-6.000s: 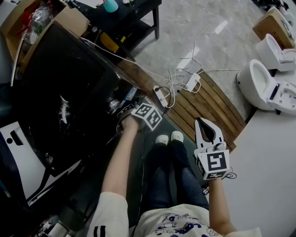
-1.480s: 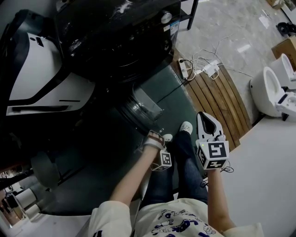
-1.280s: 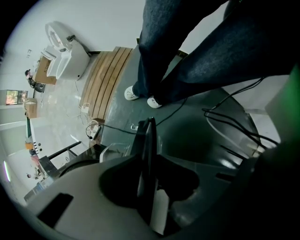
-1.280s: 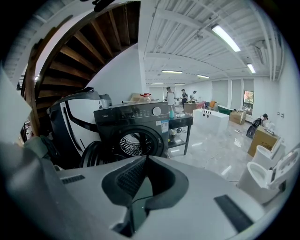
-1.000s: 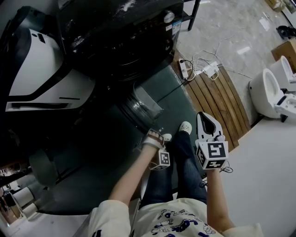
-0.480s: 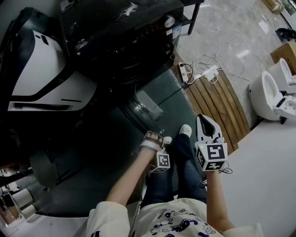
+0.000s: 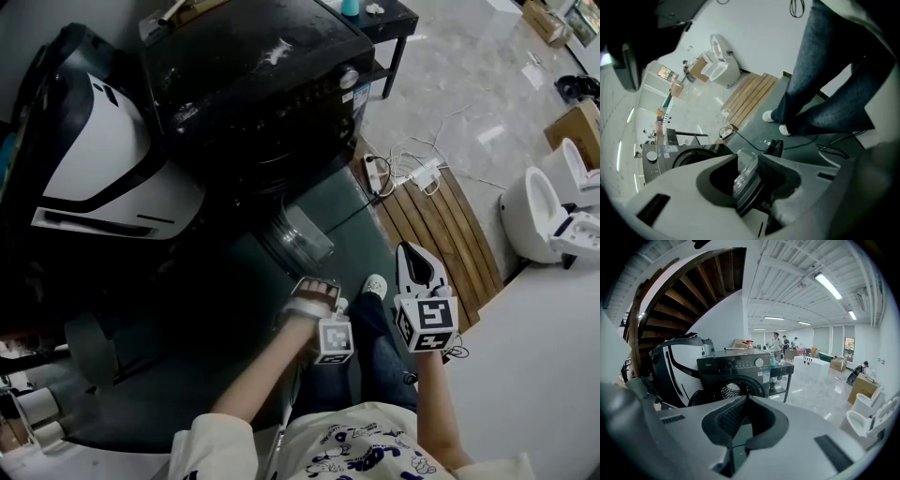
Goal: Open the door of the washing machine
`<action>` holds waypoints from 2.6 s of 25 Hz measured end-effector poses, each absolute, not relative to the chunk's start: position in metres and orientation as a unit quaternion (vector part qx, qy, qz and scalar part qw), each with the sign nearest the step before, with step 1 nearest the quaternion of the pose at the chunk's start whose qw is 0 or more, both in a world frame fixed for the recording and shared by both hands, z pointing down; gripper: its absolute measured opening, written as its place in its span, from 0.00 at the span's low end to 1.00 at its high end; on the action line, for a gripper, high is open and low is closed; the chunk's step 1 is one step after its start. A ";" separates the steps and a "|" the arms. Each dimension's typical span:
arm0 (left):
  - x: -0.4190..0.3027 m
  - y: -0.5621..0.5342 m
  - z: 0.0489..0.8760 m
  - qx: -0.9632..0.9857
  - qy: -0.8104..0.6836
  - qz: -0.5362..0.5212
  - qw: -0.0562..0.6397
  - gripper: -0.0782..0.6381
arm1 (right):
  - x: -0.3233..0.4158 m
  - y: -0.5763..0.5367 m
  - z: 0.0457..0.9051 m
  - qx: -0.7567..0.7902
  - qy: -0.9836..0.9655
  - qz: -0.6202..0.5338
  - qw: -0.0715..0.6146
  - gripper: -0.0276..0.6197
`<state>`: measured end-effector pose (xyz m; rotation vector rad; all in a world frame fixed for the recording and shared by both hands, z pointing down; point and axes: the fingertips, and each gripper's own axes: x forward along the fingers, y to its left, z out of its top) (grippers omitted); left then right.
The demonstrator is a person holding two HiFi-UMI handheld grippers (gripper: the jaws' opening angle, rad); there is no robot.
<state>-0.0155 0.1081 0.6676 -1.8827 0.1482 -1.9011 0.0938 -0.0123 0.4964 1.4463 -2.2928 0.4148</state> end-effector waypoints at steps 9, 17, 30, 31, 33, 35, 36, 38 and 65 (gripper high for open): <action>-0.025 0.052 0.597 -0.729 0.218 -0.632 0.144 0.29 | 0.090 -0.025 0.451 0.523 -0.825 0.121 0.179 0.07; -0.048 -0.001 0.493 -0.757 0.379 -0.528 0.070 0.29 | 0.084 -0.033 0.406 0.525 -0.832 0.092 0.154 0.07; -0.075 -0.038 0.334 -0.794 0.553 -0.252 -0.011 0.24 | 0.063 -0.047 0.323 0.524 -0.846 0.042 0.091 0.07; -0.080 -0.038 0.325 -0.792 0.564 -0.236 -0.013 0.23 | 0.061 -0.047 0.315 0.524 -0.847 0.038 0.086 0.07; -0.090 -0.037 0.310 -0.783 0.587 -0.208 -0.013 0.16 | 0.057 -0.048 0.302 0.523 -0.848 0.030 0.076 0.07; -0.099 -0.035 0.296 -0.776 0.604 -0.183 -0.012 0.13 | 0.053 -0.048 0.291 0.523 -0.850 0.022 0.065 0.07; -0.103 -0.034 0.289 -0.773 0.611 -0.171 -0.012 0.11 | 0.051 -0.049 0.284 0.522 -0.850 0.018 0.060 0.07; -0.112 -0.031 0.275 -0.767 0.624 -0.149 -0.013 0.11 | 0.047 -0.048 0.271 0.522 -0.852 0.010 0.048 0.07; -0.159 -0.012 0.214 -0.712 0.700 -0.059 0.009 0.11 | 0.028 -0.057 0.214 0.520 -0.854 -0.008 -0.012 0.07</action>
